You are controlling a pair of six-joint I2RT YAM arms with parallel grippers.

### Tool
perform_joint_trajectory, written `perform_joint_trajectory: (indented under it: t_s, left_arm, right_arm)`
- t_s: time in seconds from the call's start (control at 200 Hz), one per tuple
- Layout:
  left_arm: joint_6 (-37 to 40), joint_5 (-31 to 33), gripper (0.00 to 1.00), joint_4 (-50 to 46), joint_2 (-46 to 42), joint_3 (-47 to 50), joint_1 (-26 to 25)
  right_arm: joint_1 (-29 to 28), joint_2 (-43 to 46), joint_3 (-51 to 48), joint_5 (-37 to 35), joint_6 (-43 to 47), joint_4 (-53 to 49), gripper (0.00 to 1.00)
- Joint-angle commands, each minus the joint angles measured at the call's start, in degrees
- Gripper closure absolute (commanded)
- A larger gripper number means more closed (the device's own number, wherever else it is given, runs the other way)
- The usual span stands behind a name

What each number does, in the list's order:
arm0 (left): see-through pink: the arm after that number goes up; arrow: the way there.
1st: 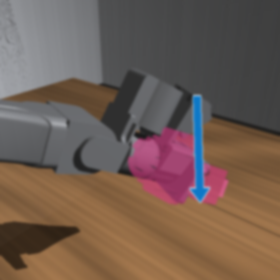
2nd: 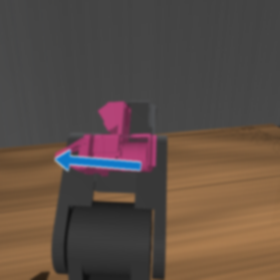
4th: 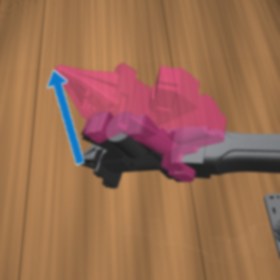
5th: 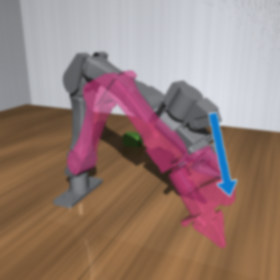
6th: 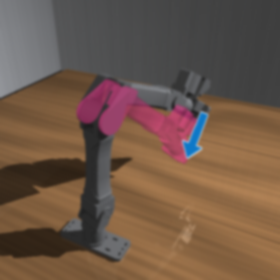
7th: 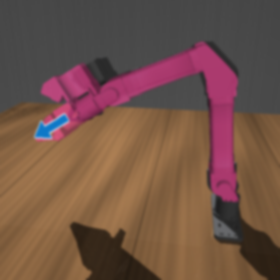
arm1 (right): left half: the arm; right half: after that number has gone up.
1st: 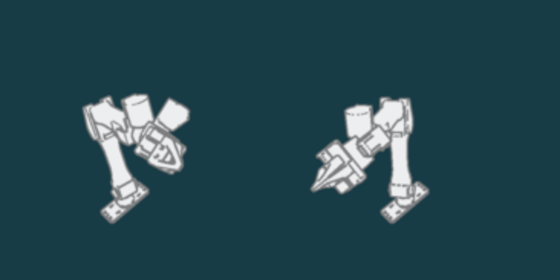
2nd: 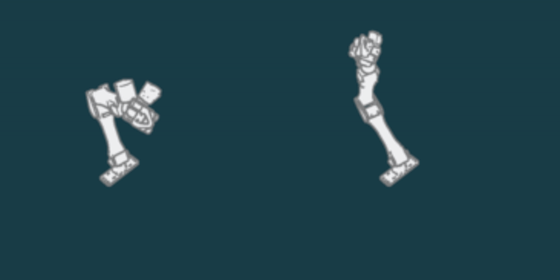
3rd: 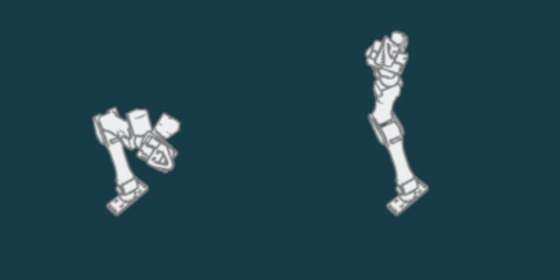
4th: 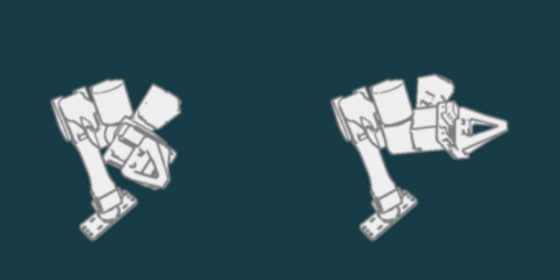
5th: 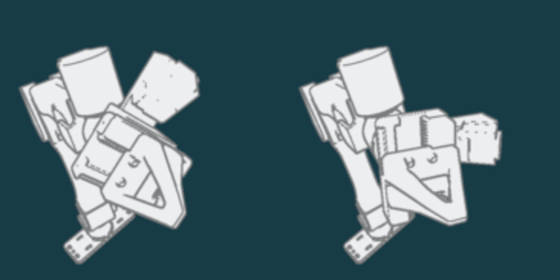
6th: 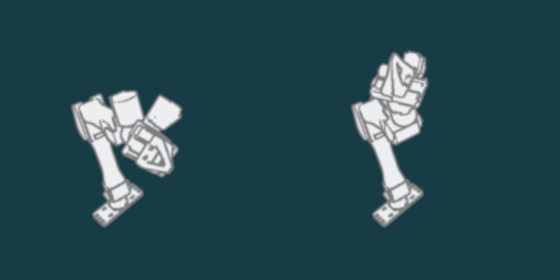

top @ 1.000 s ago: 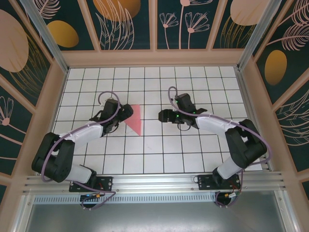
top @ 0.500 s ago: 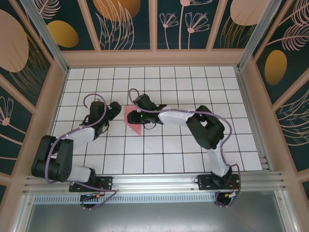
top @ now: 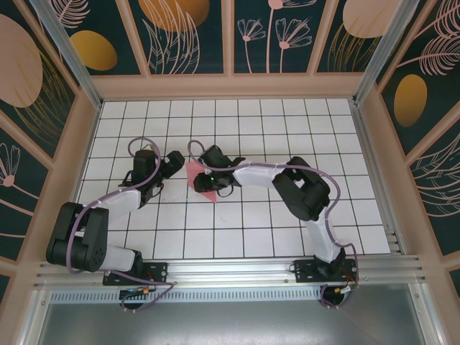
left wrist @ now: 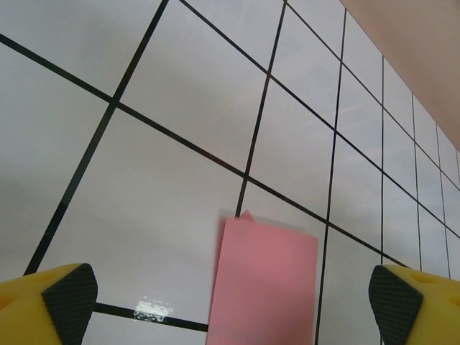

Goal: Fold a paper plane with a square sheet of paper (pick it up from the middle)
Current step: Fold the wing for the fifth time at the center of the table.

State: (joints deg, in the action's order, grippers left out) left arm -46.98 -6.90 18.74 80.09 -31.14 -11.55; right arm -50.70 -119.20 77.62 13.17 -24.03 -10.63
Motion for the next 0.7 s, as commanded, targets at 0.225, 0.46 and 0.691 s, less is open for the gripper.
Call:
perform_joint_trajectory:
  t_s: [0.225,0.46,0.691]
  left_arm:
    - [-1.4,-5.5,0.02,2.6,-3.0,0.2,0.3]
    - [-1.5,-10.3,0.02,1.0,-1.3,-1.2,0.3]
    - [-1.3,-17.0,0.02,-1.6,-1.6,-0.9,0.3]
  right_arm:
    - [6.5,13.5,-9.4,0.6,11.4,-9.1,0.61]
    - [6.4,21.7,-18.0,-7.8,-15.3,1.4,0.61]
    - [6.2,23.0,-23.0,-8.5,-22.7,8.3,0.6]
